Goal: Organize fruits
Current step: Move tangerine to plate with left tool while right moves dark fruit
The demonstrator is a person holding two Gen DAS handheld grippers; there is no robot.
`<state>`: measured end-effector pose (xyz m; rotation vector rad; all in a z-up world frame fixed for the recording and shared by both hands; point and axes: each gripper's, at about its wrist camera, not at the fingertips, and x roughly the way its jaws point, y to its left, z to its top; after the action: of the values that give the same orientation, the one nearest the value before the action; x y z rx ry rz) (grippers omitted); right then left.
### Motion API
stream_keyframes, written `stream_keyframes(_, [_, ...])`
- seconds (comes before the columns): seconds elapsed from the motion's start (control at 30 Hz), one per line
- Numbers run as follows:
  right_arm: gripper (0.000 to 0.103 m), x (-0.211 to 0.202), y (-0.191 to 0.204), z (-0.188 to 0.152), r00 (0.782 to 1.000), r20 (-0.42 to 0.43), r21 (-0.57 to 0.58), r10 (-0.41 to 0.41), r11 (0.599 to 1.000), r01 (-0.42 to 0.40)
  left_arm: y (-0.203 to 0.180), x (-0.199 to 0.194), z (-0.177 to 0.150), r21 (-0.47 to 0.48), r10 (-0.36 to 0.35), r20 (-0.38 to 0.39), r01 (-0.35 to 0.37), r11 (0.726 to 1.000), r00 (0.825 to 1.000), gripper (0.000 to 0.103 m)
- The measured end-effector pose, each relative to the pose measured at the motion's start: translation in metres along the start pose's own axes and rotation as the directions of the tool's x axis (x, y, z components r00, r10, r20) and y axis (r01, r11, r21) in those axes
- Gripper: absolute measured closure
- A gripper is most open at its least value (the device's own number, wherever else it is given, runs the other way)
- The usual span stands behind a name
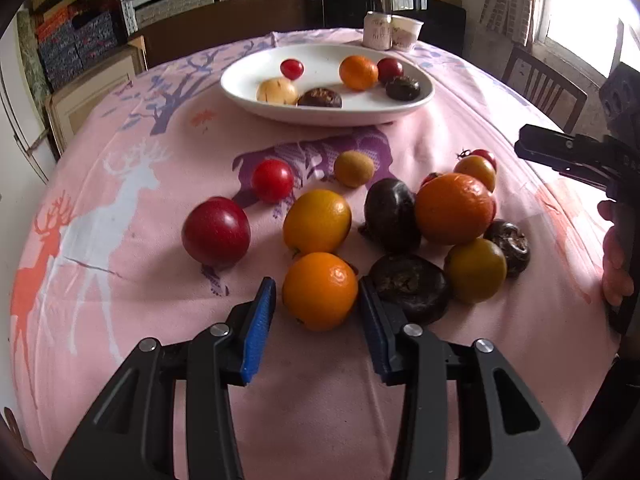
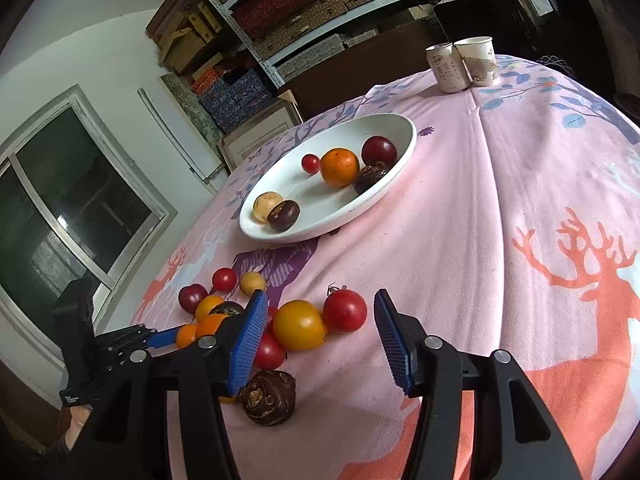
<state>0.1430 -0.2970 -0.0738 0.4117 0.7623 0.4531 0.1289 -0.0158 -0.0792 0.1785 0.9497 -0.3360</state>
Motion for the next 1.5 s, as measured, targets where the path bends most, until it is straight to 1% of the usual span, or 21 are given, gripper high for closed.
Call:
stream_keyframes(0.03, [0.047,0.000,0.002,-0.001,1.000,-0.007,-0.011,0.003,1.000,-0.003,0.003,0.000,0.001,-0.013,-0.020,-0.001,0.020,1.000,1.000,0.062])
stream_keyframes(0.07, [0.047,0.000,0.004,-0.002,1.000,-0.016,-0.023,0.009,1.000,-0.009,0.005,0.000,0.001,-0.020,-0.031,0.001,0.031,0.999,1.000,0.065])
stream_keyframes(0.1, [0.047,0.001,0.007,-0.004,0.999,-0.032,-0.039,0.018,0.999,-0.019,0.006,0.000,0.000,-0.024,-0.032,0.004,0.032,0.999,0.999,0.068])
stream_keyframes(0.13, [0.047,0.003,0.011,-0.007,0.998,-0.058,-0.065,0.025,0.997,-0.029,0.007,-0.002,0.000,-0.028,-0.034,0.014,0.035,0.999,0.999,0.068])
stream_keyframes(0.2, [0.047,0.005,0.024,-0.014,0.993,-0.110,-0.132,0.050,0.989,-0.064,0.007,-0.010,-0.002,-0.034,-0.027,0.063,0.029,0.999,0.998,0.068])
stream_keyframes(0.27, [0.047,0.005,0.041,-0.026,0.985,-0.160,-0.224,0.058,0.970,-0.094,0.012,-0.022,-0.004,-0.058,-0.054,0.123,0.061,0.996,0.991,0.068])
stream_keyframes(0.33, [0.047,0.006,0.055,-0.037,0.983,-0.182,-0.304,0.014,0.950,-0.070,0.018,-0.028,-0.007,-0.084,-0.073,0.154,0.087,0.993,0.985,0.068])
stream_keyframes(0.4, [0.047,0.010,0.065,-0.043,0.983,-0.177,-0.360,-0.051,0.933,-0.017,0.022,-0.028,-0.007,-0.108,-0.090,0.154,0.107,0.988,0.984,0.068])
stream_keyframes(0.53, [0.047,0.023,0.064,-0.045,0.965,-0.232,-0.358,-0.118,0.933,0.028,0.024,-0.027,-0.006,-0.116,-0.097,0.142,0.114,0.987,0.985,0.068])
stream_keyframes(0.57, [0.047,0.026,0.064,-0.047,0.960,-0.248,-0.359,-0.126,0.933,0.030,0.023,-0.027,-0.006,-0.112,-0.094,0.143,0.111,0.988,0.985,0.068])
stream_keyframes(0.63, [0.048,0.027,0.066,-0.048,0.959,-0.251,-0.372,-0.131,0.928,0.029,0.021,-0.028,-0.007,-0.105,-0.090,0.148,0.106,0.989,0.985,0.068])
stream_keyframes(0.67, [0.060,0.026,0.066,-0.049,0.960,-0.251,-0.374,-0.125,0.927,0.023,0.021,-0.028,-0.007,-0.104,-0.088,0.150,0.104,0.989,0.985,0.068])
stream_keyframes(0.7, [0.060,0.026,0.066,-0.050,0.961,-0.256,-0.373,-0.109,0.928,0.006,0.022,-0.028,-0.008,-0.107,-0.087,0.152,0.103,0.989,0.985,0.068])
stream_keyframes(0.83, [0.060,0.019,0.063,-0.048,0.972,-0.216,-0.353,-0.094,0.935,0.012,0.026,-0.030,-0.008,-0.121,-0.087,0.166,0.108,0.987,0.982,0.068])
stream_keyframes(0.93, [0.061,0.007,0.059,-0.046,0.986,-0.163,-0.322,-0.048,0.947,-0.007,0.026,-0.037,-0.009,-0.119,-0.075,0.197,0.099,0.988,0.978,0.068])
stream_keyframes(1.0, [0.061,-0.001,0.056,-0.041,0.991,-0.136,-0.290,-0.006,0.956,-0.034,0.023,-0.038,-0.008,-0.109,-0.067,0.189,0.089,0.990,0.980,0.068])
stream_keyframes(1.1, [0.061,-0.015,0.050,-0.026,0.993,-0.096,-0.230,0.065,0.969,-0.086,0.018,-0.038,0.006,-0.087,-0.084,0.178,0.101,0.991,0.981,0.068])
stream_keyframes(1.17, [0.061,-0.018,0.050,-0.009,0.995,-0.073,-0.219,0.072,0.972,-0.087,0.016,-0.039,0.026,-0.076,-0.088,0.188,0.104,0.992,0.978,0.068])
stream_keyframes(1.27, [0.061,-0.012,0.049,0.026,0.999,-0.035,-0.199,0.036,0.979,-0.042,0.009,-0.033,0.062,-0.062,-0.090,0.201,0.104,0.993,0.975,0.068])
stream_keyframes(1.37, [0.061,0.006,0.044,0.060,1.000,-0.011,-0.153,-0.001,0.988,0.000,0.002,-0.017,0.102,-0.054,-0.107,0.203,0.120,0.991,0.973,0.068])
stream_keyframes(1.5, [0.061,0.037,0.031,0.095,0.998,0.005,-0.102,-0.068,0.993,0.068,-0.014,0.021,0.142,-0.038,-0.114,0.154,0.121,0.992,0.981,0.068])
